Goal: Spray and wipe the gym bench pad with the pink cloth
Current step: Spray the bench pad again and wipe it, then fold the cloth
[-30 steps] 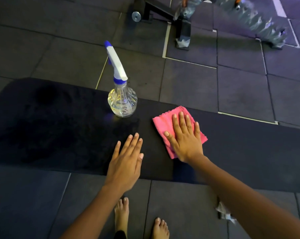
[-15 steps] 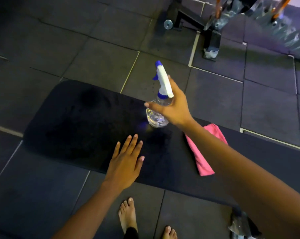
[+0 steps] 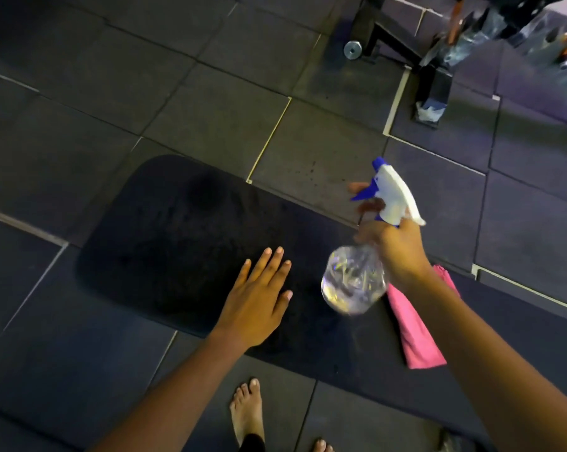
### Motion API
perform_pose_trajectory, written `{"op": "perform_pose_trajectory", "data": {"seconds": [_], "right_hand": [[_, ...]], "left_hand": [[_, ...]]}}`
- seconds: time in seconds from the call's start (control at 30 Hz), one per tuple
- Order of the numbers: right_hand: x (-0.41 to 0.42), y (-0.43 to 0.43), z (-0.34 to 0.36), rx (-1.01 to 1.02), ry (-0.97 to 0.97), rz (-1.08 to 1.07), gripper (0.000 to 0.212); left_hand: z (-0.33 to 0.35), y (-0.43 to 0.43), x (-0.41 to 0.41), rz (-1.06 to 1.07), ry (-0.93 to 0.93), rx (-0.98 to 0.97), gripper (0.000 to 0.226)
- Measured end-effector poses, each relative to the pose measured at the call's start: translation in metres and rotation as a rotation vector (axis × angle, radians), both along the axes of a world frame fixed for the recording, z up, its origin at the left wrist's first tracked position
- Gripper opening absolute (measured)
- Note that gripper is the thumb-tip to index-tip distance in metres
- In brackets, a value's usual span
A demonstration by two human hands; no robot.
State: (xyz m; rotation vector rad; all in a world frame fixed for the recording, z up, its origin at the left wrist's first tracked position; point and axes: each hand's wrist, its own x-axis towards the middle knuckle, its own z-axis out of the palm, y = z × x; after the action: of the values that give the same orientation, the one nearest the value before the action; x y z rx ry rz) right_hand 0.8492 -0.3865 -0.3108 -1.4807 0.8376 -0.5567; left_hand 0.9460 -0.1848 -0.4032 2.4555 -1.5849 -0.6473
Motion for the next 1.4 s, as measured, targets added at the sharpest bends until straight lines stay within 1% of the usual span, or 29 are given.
{"op": "perform_pose_trajectory", "data": {"seconds": [0.07,0.1,0.17,0.2,0.23,0.27,0.37,0.43,0.47,0.5,0.6,0.7,0.77,0.8,0.87,0.9,0.97,1.03,1.13,1.17,1.2,1.27,1.3,1.4], "right_hand": [[-0.014,0.009,0.003,0.137,-0.003,0.066,0.062],[-0.020,0.015,0.002,0.200,0.035,0.095,0.061],[-0.028,0.027,-0.005,0.293,0.178,0.144,0.068],[-0.030,0.031,-0.010,0.315,0.274,0.166,0.073],[-0.033,0.035,-0.014,0.319,0.381,0.179,0.074],[-0.035,0.037,-0.018,0.326,0.480,0.169,0.067],[-0.037,0.039,-0.026,0.351,0.730,0.080,0.029],[-0.032,0.040,-0.030,0.306,0.839,0.086,0.018],[-0.026,0.041,-0.031,0.272,0.867,0.099,0.016],[-0.018,0.043,-0.030,0.247,0.870,0.107,0.015],[0.017,0.054,-0.029,0.238,0.792,0.151,0.011],[0.061,0.069,-0.030,0.154,0.845,0.212,0.010],[0.092,0.083,-0.028,0.136,0.875,0.239,0.021],[0.107,0.091,-0.027,0.148,0.855,0.259,0.030],[0.133,0.110,-0.024,0.159,0.814,0.323,0.047],[0.143,0.121,-0.022,0.156,0.824,0.359,0.050],[0.153,0.143,-0.021,0.137,0.895,0.438,0.045],[0.152,0.163,-0.024,0.122,0.935,0.510,0.044],[0.128,0.181,-0.031,0.087,0.955,0.585,0.058],[0.116,0.185,-0.033,0.083,0.962,0.594,0.059],[0.101,0.188,-0.036,0.089,0.963,0.583,0.054],[0.066,0.190,-0.040,0.081,0.956,0.478,0.030],[0.047,0.187,-0.041,0.056,0.974,0.422,0.025],[-0.008,0.168,-0.044,0.054,1.012,0.295,0.045]], "left_hand": [[0.000,-0.005,-0.002,-0.024,-0.005,-0.010,0.057],[-0.001,-0.008,-0.003,-0.036,-0.008,-0.011,0.057],[-0.005,-0.013,-0.004,-0.055,-0.017,-0.009,0.058],[-0.007,-0.016,-0.005,-0.061,-0.022,-0.009,0.058],[-0.009,-0.018,-0.006,-0.062,-0.025,-0.010,0.058],[-0.011,-0.021,-0.006,-0.063,-0.027,-0.010,0.059],[-0.018,-0.023,-0.006,-0.081,-0.039,-0.013,0.059],[-0.021,-0.021,-0.001,-0.095,-0.074,-0.021,0.057],[-0.022,-0.018,0.004,-0.086,-0.090,-0.025,0.056],[-0.022,-0.016,0.011,-0.061,-0.101,-0.025,0.056],[-0.021,-0.006,0.047,0.087,-0.152,0.001,0.054],[-0.021,0.014,0.099,0.257,-0.182,0.014,0.053],[-0.021,0.032,0.126,0.259,-0.197,0.015,0.054],[-0.020,0.041,0.136,0.255,-0.217,0.021,0.054],[-0.019,0.059,0.150,0.334,-0.259,0.039,0.052],[-0.018,0.069,0.155,0.401,-0.253,0.046,0.052],[-0.016,0.088,0.158,0.494,-0.183,0.055,0.052],[-0.016,0.107,0.147,0.495,-0.146,0.033,0.052],[-0.012,0.127,0.111,0.471,-0.132,0.014,0.058],[-0.012,0.132,0.095,0.455,-0.128,0.005,0.059],[-0.012,0.136,0.079,0.438,-0.122,-0.008,0.059],[-0.014,0.141,0.043,0.401,-0.111,-0.037,0.057],[-0.016,0.139,0.025,0.375,-0.109,-0.053,0.056],[-0.018,0.119,-0.024,0.259,-0.074,-0.075,0.056]]}}
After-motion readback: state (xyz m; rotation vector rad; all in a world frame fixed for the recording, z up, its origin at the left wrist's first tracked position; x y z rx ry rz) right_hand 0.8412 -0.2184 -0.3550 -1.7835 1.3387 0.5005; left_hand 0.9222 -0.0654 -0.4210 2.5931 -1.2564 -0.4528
